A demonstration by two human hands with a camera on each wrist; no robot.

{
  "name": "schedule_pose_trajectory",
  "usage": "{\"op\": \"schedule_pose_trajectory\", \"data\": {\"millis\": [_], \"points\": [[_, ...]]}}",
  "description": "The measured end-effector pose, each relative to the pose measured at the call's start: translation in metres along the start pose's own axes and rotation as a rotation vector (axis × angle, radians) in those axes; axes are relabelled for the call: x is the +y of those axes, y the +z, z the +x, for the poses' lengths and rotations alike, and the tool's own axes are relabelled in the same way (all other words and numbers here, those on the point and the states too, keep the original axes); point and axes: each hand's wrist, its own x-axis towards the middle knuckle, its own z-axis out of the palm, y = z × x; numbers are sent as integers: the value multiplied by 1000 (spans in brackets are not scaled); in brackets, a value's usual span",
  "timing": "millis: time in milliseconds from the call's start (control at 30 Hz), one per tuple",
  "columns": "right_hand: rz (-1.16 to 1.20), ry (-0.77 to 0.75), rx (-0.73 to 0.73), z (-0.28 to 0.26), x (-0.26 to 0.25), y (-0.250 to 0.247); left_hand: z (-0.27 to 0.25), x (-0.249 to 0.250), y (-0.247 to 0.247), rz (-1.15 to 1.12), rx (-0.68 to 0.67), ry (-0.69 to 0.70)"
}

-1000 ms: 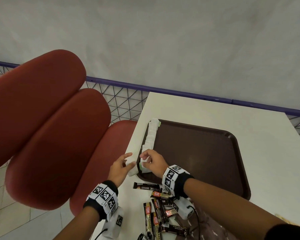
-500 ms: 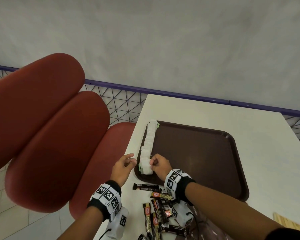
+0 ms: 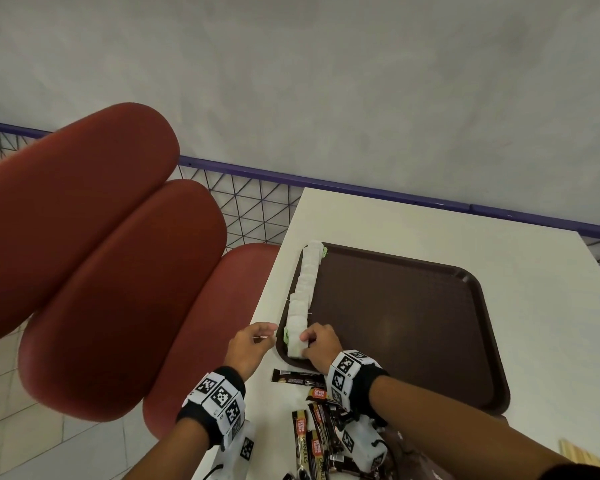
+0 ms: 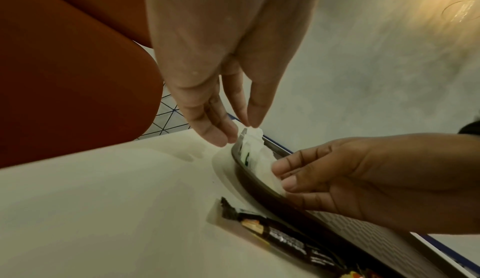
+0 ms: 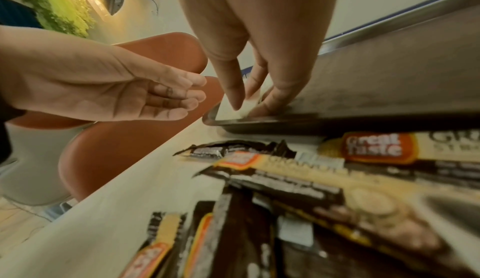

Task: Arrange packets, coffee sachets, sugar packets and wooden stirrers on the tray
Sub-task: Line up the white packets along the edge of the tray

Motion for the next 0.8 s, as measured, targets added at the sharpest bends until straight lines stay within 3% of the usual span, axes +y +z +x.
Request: {"op": "schedule_pose_trajectory", "data": {"millis": [433,800], "points": [[-36,10,22,15,1,4,2,12,11,300,-142,-2],[10,-23,-2,18,4,2,6,8,15,366,-156,-26]]}}
